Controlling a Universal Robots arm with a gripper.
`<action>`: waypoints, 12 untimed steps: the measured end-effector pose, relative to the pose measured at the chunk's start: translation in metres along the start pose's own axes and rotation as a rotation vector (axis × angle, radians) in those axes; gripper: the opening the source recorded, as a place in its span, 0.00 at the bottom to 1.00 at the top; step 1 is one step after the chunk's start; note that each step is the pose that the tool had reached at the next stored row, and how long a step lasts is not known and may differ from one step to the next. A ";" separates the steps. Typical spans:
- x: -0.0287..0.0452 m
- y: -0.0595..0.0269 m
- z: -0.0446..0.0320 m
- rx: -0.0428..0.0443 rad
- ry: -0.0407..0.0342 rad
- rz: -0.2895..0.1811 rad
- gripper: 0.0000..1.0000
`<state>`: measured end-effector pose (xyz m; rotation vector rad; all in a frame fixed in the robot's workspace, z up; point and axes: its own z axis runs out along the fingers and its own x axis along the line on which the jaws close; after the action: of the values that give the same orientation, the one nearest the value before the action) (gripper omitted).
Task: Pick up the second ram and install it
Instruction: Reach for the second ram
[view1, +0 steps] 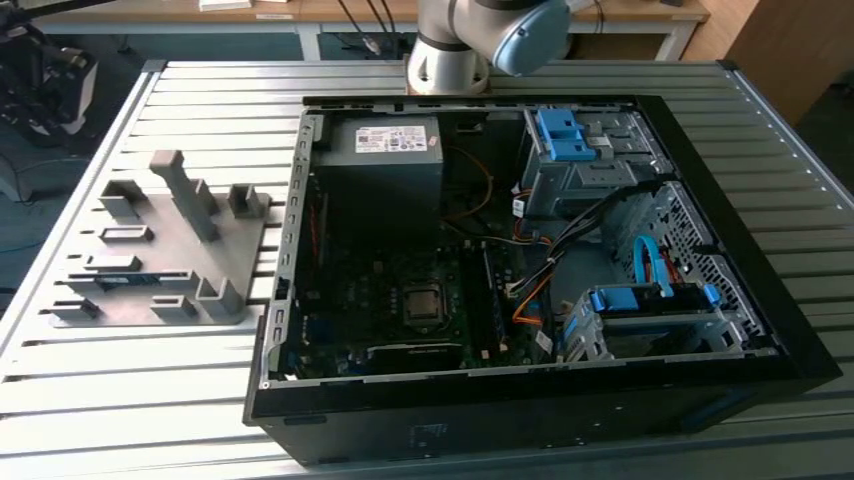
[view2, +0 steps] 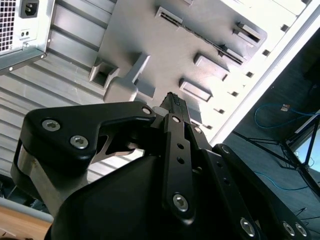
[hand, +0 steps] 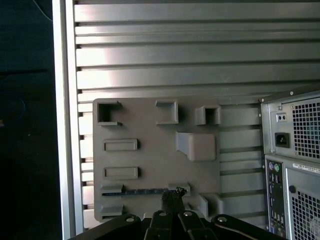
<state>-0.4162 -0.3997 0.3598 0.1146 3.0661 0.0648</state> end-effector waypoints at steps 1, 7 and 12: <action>0.0007 -0.0001 0.0004 0.0000 0.0001 0.000 0.10; 0.0044 -0.0007 0.0029 -0.0001 -0.0001 0.000 0.10; 0.0069 -0.0011 0.0052 -0.0001 -0.0001 0.000 0.10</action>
<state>-0.4227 -0.4001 0.3541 0.1145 3.0660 0.0649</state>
